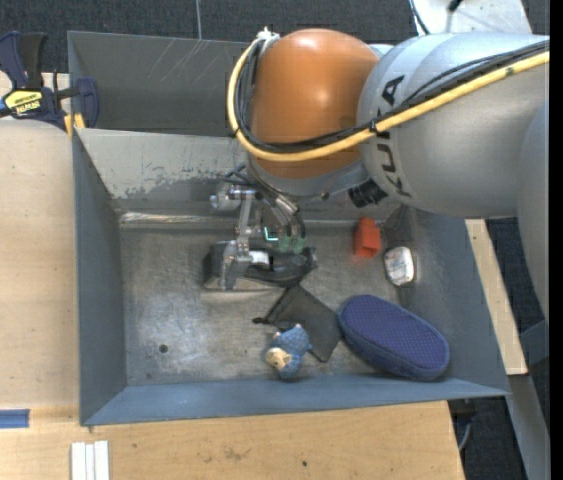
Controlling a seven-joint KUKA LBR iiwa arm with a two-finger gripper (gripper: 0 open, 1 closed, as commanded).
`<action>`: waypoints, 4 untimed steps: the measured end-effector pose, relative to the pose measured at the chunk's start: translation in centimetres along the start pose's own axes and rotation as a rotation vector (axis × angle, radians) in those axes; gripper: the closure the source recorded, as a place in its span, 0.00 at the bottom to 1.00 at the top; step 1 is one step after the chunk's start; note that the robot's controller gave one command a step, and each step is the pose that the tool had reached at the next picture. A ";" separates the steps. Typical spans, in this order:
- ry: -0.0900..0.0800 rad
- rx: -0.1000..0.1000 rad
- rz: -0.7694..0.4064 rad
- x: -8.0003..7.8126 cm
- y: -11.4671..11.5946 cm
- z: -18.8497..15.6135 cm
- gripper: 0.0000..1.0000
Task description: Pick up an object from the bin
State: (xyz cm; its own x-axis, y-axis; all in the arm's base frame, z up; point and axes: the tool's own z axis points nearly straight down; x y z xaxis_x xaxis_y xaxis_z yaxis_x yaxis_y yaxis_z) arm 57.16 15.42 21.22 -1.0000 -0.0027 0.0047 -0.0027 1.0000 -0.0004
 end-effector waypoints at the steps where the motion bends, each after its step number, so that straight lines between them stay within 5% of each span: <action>1: -0.020 -0.004 -0.039 0.4 -3.5 9.3 0.00; 2: -0.027 -0.007 -0.008 -0.1 -6.5 13.5 0.00; 3: -0.012 -0.010 0.177 -3.0 -12.7 13.6 0.00; 4: -0.015 -0.010 0.177 -3.0 -12.7 13.5 1.00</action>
Offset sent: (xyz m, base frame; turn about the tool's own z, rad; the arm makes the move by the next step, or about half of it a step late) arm -0.0100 -0.0420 -0.1139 -0.0388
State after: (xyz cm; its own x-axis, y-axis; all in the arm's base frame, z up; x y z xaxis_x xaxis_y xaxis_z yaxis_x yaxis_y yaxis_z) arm 60.17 2.71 7.72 -0.9848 0.1735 -0.0090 0.1734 0.9848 0.0105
